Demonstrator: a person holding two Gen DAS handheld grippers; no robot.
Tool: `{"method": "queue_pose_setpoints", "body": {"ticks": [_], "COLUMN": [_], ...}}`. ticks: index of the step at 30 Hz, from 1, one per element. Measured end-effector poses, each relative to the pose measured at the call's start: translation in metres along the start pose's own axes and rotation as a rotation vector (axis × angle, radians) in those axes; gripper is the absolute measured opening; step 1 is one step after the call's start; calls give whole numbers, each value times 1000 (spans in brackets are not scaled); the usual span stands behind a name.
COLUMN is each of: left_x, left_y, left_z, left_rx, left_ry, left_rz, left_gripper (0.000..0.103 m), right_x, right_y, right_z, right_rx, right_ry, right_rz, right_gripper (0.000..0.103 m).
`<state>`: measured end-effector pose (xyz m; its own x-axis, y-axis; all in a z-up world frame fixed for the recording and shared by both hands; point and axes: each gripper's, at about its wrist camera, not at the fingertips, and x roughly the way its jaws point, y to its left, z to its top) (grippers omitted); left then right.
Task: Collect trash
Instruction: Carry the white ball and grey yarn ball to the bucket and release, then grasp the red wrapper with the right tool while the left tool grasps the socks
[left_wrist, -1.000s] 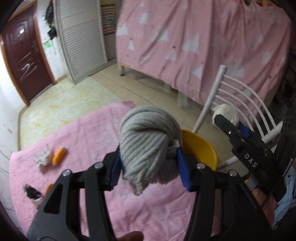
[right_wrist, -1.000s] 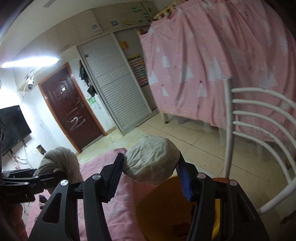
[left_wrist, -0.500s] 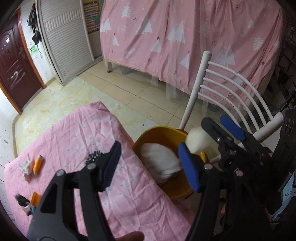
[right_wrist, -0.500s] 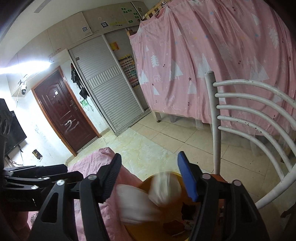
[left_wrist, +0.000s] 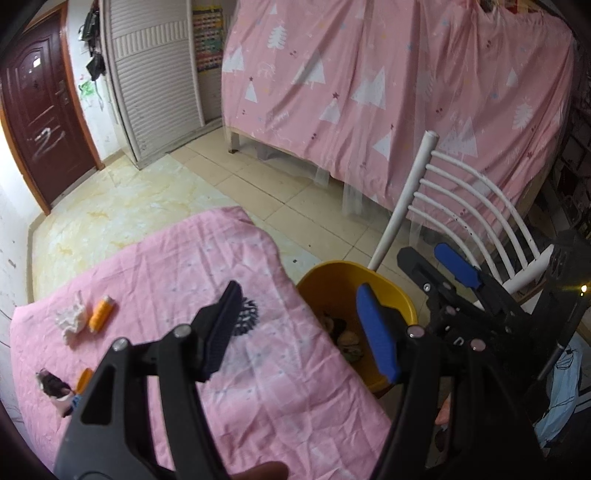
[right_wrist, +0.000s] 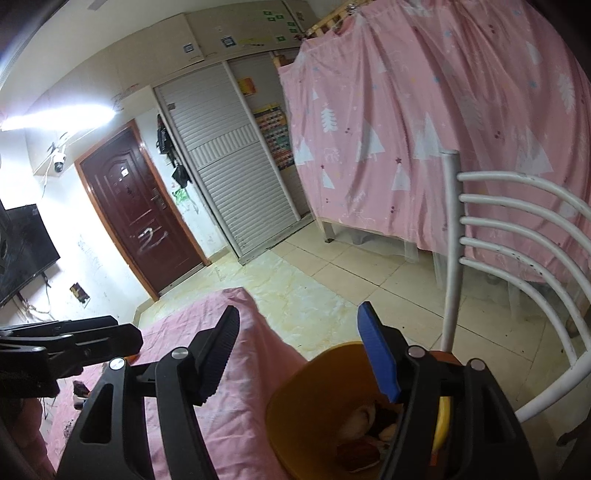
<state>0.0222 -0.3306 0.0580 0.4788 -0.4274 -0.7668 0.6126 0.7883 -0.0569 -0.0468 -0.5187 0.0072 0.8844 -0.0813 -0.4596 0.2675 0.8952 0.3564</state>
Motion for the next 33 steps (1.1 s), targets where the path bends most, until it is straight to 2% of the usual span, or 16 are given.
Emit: {"method": "queue_pose_setpoints", "body": {"ticks": [5,14,20,26,33], "left_x": [-17,-38,-48,-54,-57], "left_y": [31,93,122,153,201], "left_z": [-7,-20,-31,-44,-65], "left_rx": [-44,-135,-165,-192,-267], "left_ry": [-26,-50,-57,-45,-11], "left_rz": [19,101,142,208,283], "left_gripper": [62,62,67,70,72], "right_x": [8,30,40,43,51], "right_y": [35,103,137,161,191], "right_z": [-1,-16,-26,-34,-53], "right_rx": [-48,-145,-204,-242,-302], "right_ry": [16,81,121,150,214], "right_rz": [32,117,153,184,253], "right_gripper": [60,60,60,60,60]}}
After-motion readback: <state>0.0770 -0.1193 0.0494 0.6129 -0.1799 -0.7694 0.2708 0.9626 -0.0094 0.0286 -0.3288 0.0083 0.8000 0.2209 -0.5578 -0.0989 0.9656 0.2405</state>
